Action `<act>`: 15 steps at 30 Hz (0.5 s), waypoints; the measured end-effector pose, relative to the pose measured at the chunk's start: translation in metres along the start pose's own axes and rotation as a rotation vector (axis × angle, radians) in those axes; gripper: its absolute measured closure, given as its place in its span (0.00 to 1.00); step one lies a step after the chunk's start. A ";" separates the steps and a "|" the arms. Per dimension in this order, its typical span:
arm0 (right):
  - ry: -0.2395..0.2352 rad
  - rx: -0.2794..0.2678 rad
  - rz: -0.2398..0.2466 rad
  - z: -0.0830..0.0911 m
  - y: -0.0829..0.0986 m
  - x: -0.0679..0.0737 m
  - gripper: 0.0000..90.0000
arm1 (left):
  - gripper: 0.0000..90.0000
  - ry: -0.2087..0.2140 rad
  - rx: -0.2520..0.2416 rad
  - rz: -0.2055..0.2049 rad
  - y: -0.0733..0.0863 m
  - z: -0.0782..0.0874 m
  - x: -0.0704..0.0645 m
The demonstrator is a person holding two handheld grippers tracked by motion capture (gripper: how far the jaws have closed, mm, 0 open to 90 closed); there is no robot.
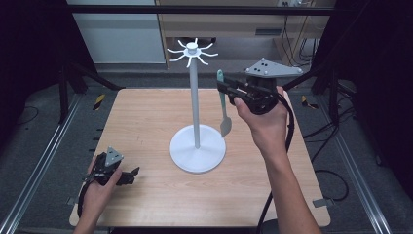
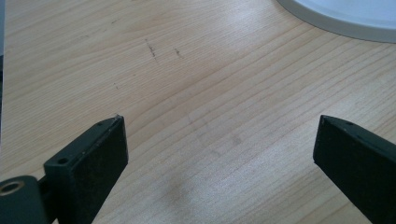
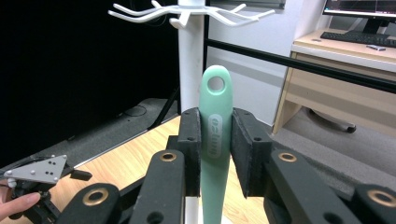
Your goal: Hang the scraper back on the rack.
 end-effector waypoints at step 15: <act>-0.008 -0.016 0.023 0.004 -0.014 0.014 0.83 | 0.03 0.001 -0.001 0.000 0.000 0.000 0.000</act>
Point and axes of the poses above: each handheld gripper's, and its own axes: z roughly backward along the jaws, y roughly out of its underside, x roughly to its left, the point moved 8 cm from there along -z, roughly forward along the jaws, and after that the axes turned 1 degree about z, right-handed, at the moved point
